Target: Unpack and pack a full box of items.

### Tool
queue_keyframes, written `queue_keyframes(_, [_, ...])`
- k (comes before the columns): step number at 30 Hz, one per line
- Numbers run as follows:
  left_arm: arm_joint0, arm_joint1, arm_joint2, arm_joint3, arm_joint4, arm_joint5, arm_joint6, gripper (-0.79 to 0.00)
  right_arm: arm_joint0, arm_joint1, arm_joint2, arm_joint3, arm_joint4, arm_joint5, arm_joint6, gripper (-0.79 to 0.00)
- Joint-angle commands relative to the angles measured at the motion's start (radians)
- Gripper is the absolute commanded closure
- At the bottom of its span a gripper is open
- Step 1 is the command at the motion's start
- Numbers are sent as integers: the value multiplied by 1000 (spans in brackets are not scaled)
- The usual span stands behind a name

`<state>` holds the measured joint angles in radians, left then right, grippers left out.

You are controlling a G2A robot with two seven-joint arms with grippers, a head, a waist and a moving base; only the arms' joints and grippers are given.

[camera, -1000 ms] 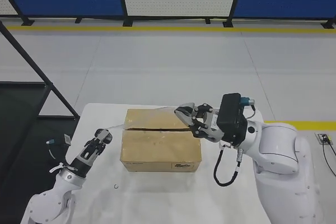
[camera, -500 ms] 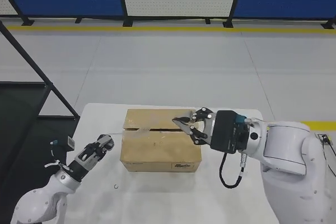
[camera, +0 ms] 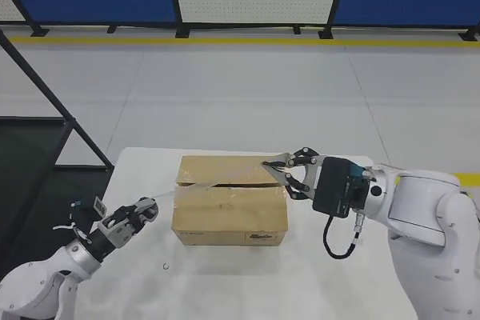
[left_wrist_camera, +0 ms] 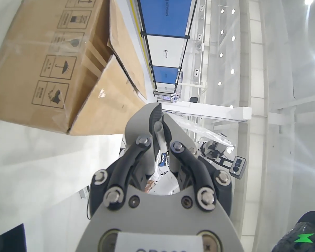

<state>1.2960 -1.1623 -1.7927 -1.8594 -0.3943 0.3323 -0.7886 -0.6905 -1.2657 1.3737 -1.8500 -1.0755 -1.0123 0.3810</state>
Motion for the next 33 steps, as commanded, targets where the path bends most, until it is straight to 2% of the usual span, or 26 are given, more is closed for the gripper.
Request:
queue_keyframes(1, [-4,3,1,4,-20,27,-22,0,4,11,-7,2,-12,0,-16,0])
queue_keyframes(6, [-14,9,-13,4,-99,66,-47,0,20,34,-32,24,-13,0,-30,0])
queue_keyframes(16, [-15,8,-16,5,-129,62,-40,0,20,34,-32,24,-13,0,-30,0])
queue_keyframes(21, [-22,12,5,-4,-85,75,35,0,6,36,-31,-7,-36,18,-49,0])
queue_keyframes(28, [-79,17,25,3,-79,115,123,0,-30,44,-25,-45,-161,19,-183,0])
queue_keyframes(29, [-86,18,28,3,-82,119,130,0,-32,45,-25,-44,-173,20,-195,-22])
queue_keyframes(30, [-92,19,30,3,-86,123,136,0,-34,46,-24,-43,-183,24,-205,-332])
queue_keyframes(31, [-97,20,32,2,-87,127,141,0,-37,47,-25,-43,-190,28,-211,-776])
queue_keyframes(33, [-106,21,36,0,-89,130,151,0,-42,50,-24,-44,-199,32,-223,-785])
